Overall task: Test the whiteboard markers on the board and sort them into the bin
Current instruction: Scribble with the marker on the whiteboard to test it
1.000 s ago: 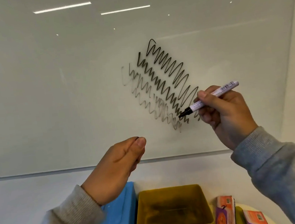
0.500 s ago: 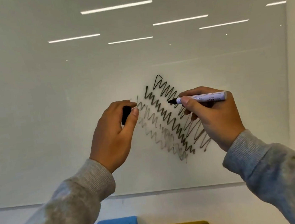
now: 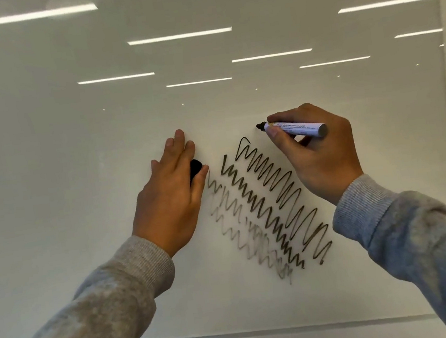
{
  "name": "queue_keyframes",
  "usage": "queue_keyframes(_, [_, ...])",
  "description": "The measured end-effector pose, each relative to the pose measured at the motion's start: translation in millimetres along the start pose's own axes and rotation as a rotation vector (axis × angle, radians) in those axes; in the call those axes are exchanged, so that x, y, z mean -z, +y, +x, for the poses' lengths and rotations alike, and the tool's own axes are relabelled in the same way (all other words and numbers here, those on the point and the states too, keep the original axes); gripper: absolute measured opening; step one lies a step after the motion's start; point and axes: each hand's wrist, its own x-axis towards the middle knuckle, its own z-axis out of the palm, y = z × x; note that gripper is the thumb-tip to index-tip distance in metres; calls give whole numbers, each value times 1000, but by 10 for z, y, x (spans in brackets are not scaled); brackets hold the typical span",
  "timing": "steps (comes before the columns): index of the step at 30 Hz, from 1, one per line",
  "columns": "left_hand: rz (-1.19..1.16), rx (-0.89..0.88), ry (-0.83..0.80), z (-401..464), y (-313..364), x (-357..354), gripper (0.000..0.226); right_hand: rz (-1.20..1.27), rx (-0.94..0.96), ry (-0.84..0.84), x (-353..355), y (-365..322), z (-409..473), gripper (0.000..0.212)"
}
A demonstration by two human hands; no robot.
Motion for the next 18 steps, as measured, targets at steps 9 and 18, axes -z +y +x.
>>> queue_keyframes(9, [46,-34,24,-35,-80,-78,60,-38,81,-27,55,67,-97,19])
queue_keyframes(18, [47,-21,43,-53,-63,-88,60,-57,82,-12,153,123,-209,17])
